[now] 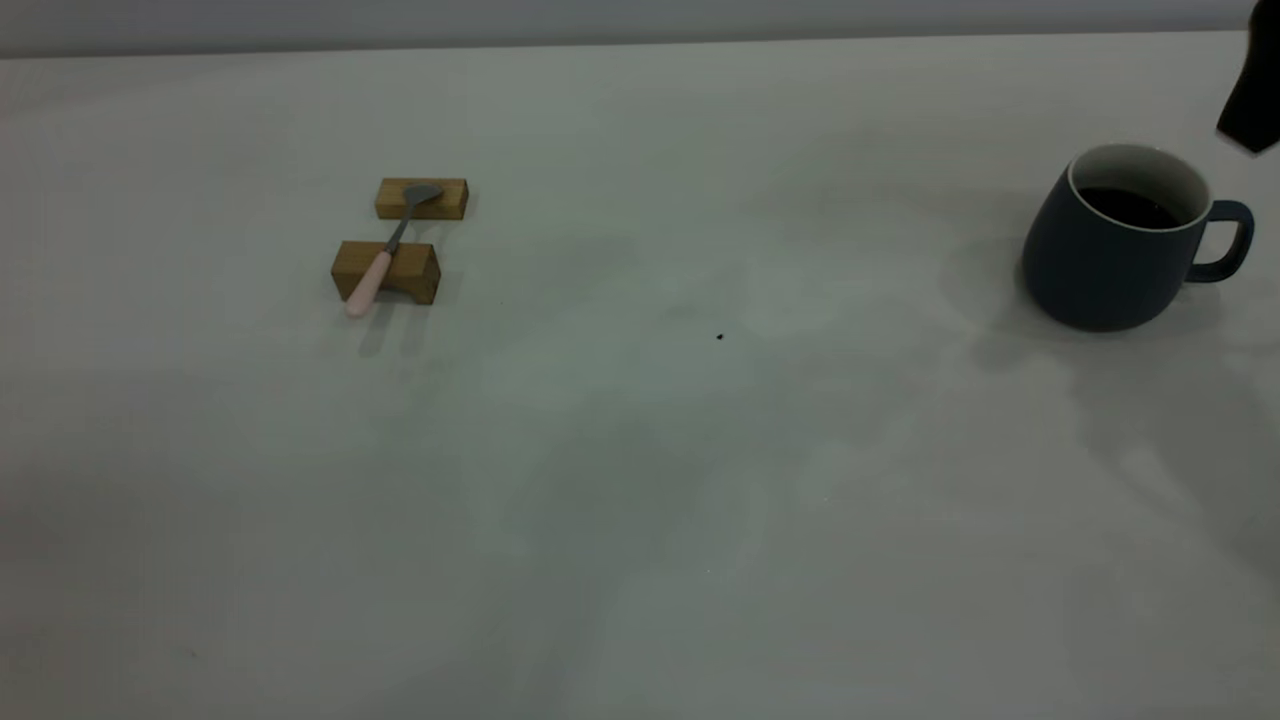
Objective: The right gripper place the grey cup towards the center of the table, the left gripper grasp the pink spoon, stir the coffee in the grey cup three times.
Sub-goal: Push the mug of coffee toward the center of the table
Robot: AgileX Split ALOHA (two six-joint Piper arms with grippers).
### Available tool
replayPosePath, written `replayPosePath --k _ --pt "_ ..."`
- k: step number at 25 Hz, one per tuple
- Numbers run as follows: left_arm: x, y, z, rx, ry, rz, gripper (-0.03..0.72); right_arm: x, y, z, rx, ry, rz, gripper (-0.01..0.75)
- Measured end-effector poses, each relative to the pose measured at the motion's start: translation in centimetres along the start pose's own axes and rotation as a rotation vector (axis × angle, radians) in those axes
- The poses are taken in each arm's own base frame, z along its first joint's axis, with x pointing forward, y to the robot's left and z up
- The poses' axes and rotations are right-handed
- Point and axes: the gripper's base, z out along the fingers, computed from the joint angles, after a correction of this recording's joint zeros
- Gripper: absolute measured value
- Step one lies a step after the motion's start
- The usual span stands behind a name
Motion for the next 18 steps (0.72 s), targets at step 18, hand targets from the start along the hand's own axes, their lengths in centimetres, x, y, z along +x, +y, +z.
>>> replayPosePath --k 18 --pt "0.0 0.0 0.0 0.000 0.000 0.000 0.453 1.8 -4.1 8.2 -0.062 0.002 -0.113 0.531"
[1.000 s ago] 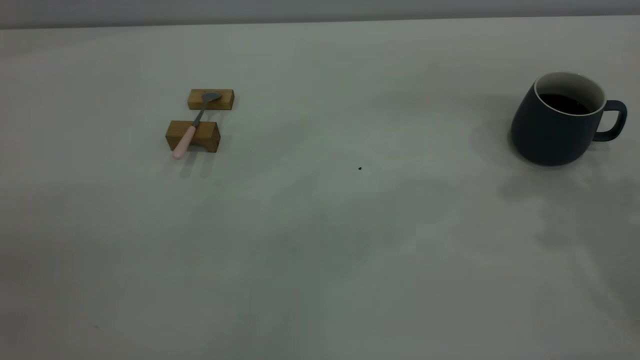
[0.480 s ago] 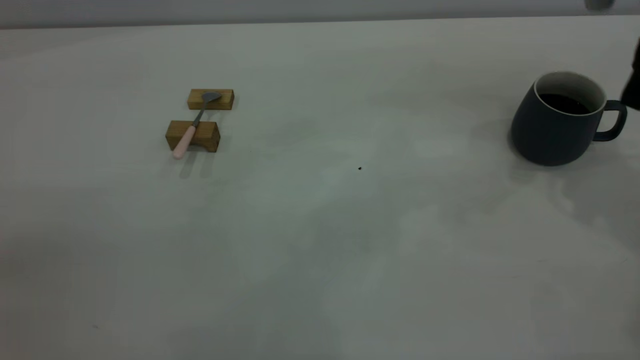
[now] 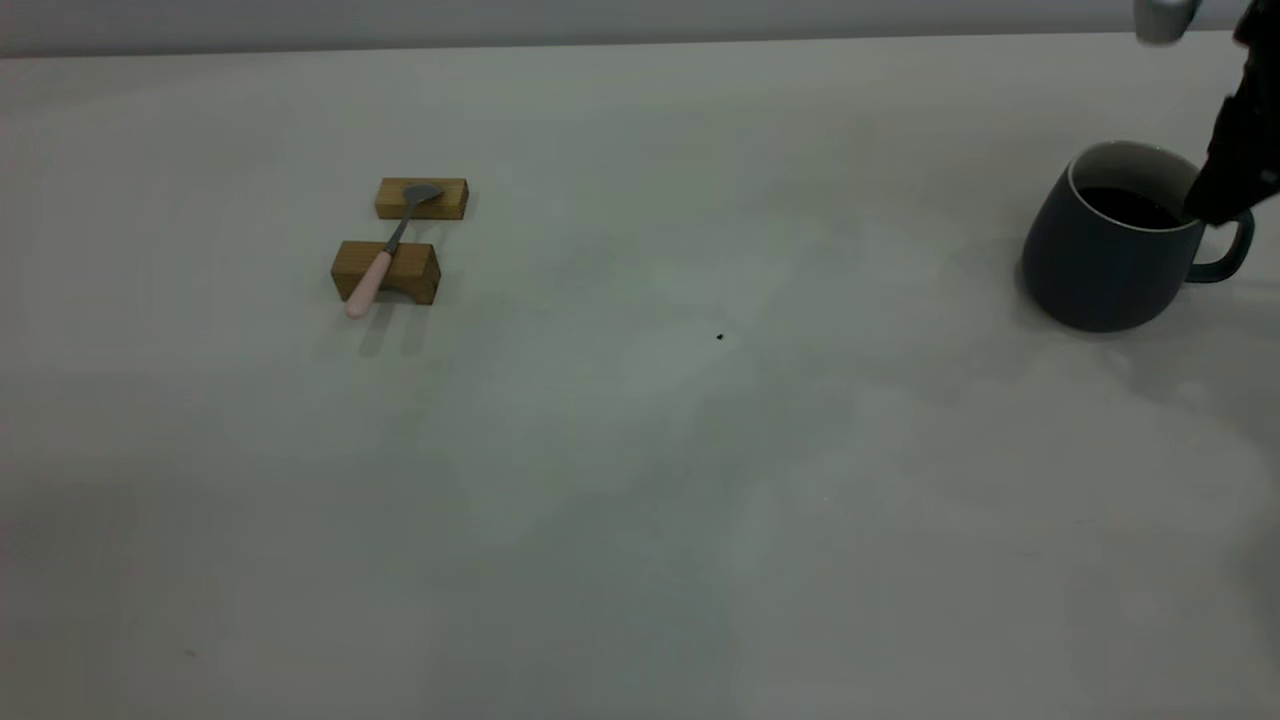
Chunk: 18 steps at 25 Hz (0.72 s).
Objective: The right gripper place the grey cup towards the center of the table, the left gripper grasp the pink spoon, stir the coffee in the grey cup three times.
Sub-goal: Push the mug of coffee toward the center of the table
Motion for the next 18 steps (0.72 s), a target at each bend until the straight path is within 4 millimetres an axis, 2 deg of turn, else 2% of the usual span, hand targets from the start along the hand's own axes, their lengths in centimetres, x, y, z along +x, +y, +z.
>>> replayPosePath --k 8,18 --pt "0.0 0.0 0.0 0.000 0.000 0.000 0.453 0.2 -0.3 0.4 0.008 0.006 -0.015 0.527" --pt "0.0 0.0 0.0 0.000 0.000 0.001 0.453 2.2 -1.6 0.3 0.055 0.024 0.001 0.527"
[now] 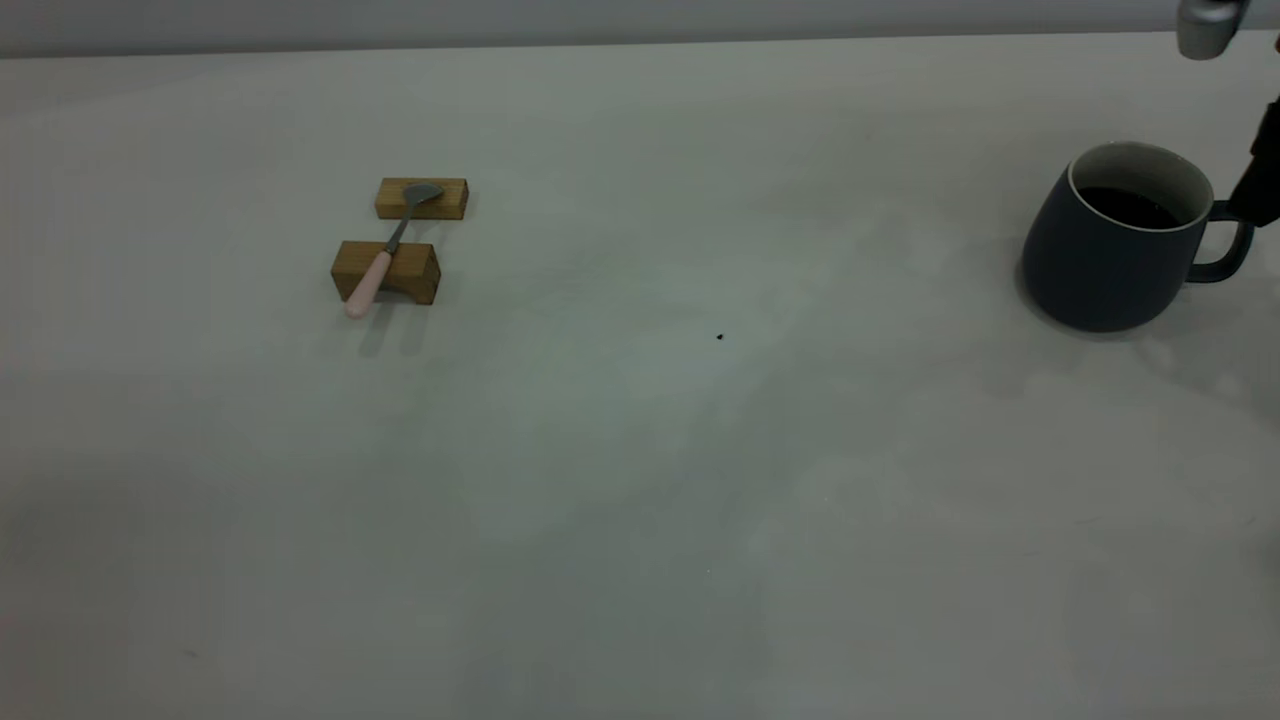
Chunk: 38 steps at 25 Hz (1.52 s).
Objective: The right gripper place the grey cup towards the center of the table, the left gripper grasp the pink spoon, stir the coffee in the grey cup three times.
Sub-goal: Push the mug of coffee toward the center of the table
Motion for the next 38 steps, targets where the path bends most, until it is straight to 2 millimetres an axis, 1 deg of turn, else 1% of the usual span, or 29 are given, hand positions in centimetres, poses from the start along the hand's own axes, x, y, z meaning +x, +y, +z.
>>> replayPosePath --k 5,13,19,24,28,32,35,38 --pt "0.0 0.0 0.0 0.000 0.000 0.000 0.453 0.2 -0.1 0.2 0.008 0.005 -0.053 0.527" --pt "0.0 0.0 0.0 0.000 0.000 0.000 0.453 0.5 0.4 2.4 -0.010 0.005 -0.092 0.527" --pt "0.0 0.0 0.0 0.000 0.000 0.000 0.453 0.5 0.0 3.6 0.055 -0.007 -0.099 0.527" --pt "0.0 0.0 0.0 0.000 0.000 0.000 0.453 0.5 0.6 4.9 0.045 -0.003 -0.106 0.527" --pt "0.0 0.0 0.0 0.000 0.000 -0.001 0.453 -0.4 1.4 5.6 0.024 -0.004 -0.138 0.527" --pt "0.0 0.0 0.0 0.000 -0.001 -0.001 0.453 -1.9 2.2 5.8 0.031 -0.019 -0.179 0.527" --pt "0.0 0.0 0.0 0.000 -0.001 -0.001 0.453 -3.2 2.8 5.9 0.041 -0.034 -0.212 0.527" --pt "0.0 0.0 0.0 0.000 -0.001 -0.001 0.453 -5.0 3.3 6.0 0.041 -0.055 -0.247 0.527"
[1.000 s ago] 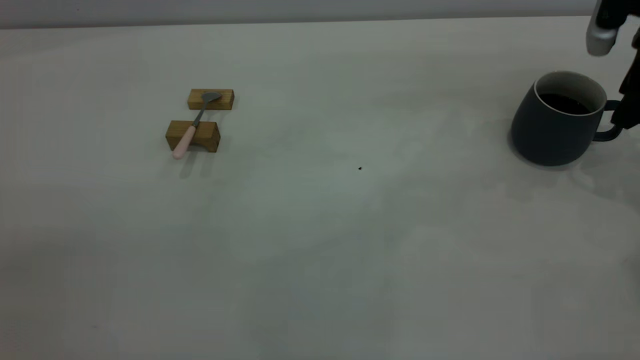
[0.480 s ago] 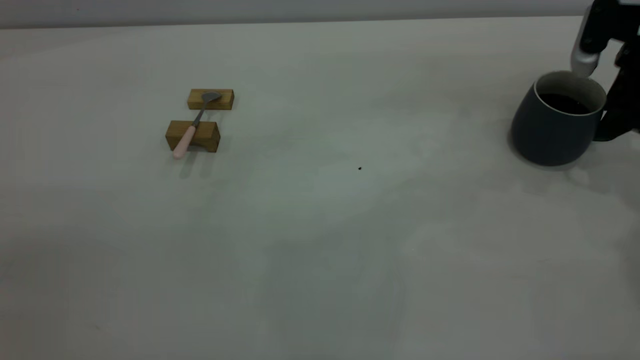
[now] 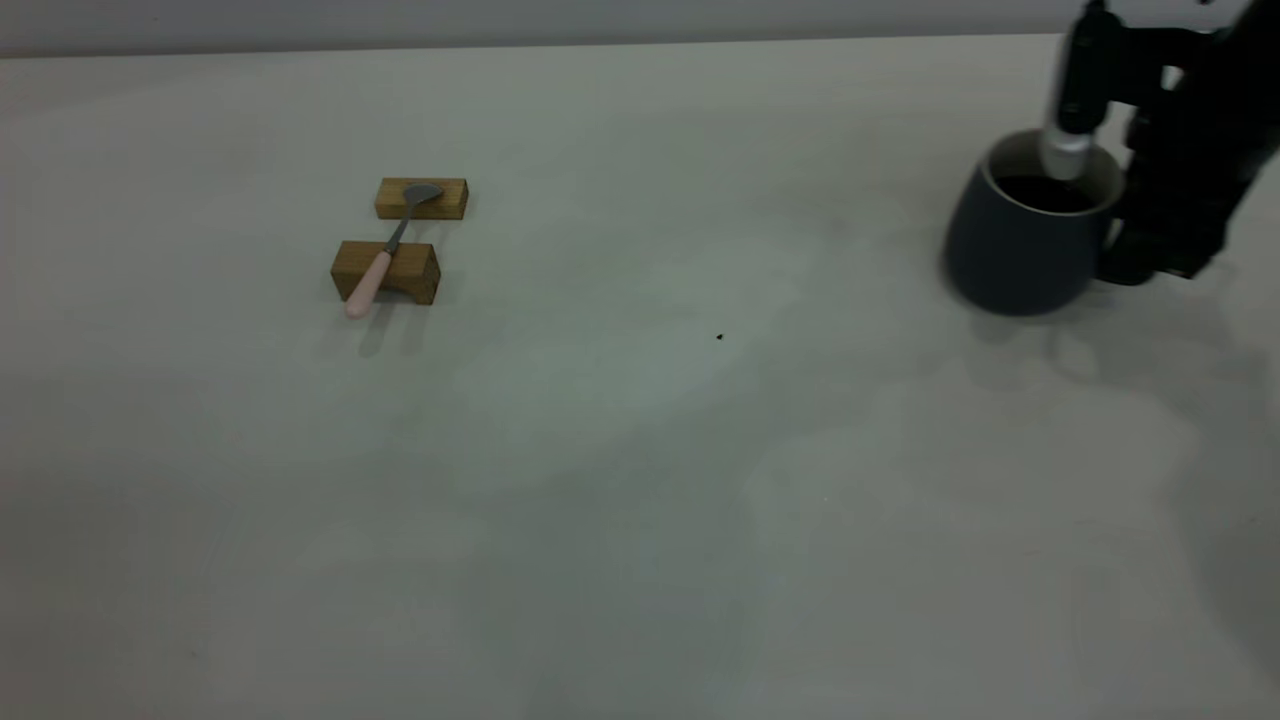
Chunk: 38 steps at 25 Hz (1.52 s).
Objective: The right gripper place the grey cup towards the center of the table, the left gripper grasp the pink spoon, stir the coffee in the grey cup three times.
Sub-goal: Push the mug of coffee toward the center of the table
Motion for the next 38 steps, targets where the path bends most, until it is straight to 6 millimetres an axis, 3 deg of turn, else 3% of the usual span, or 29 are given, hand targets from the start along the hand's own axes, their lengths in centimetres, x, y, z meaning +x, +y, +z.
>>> replayPosePath --k 8,16,32,38 --pt "0.0 0.0 0.0 0.000 0.000 0.000 0.453 -6.7 -0.9 0.2 0.038 -0.101 -0.045 0.527" --pt "0.0 0.0 0.0 0.000 0.000 0.000 0.453 -11.5 0.4 0.9 0.035 -0.154 -0.143 0.527" --pt "0.0 0.0 0.0 0.000 0.000 0.000 0.453 -17.1 4.3 0.4 0.025 -0.218 -0.326 0.527" --pt "0.0 0.0 0.0 0.000 0.000 0.000 0.453 -18.2 5.1 0.2 0.014 -0.245 -0.283 0.525"
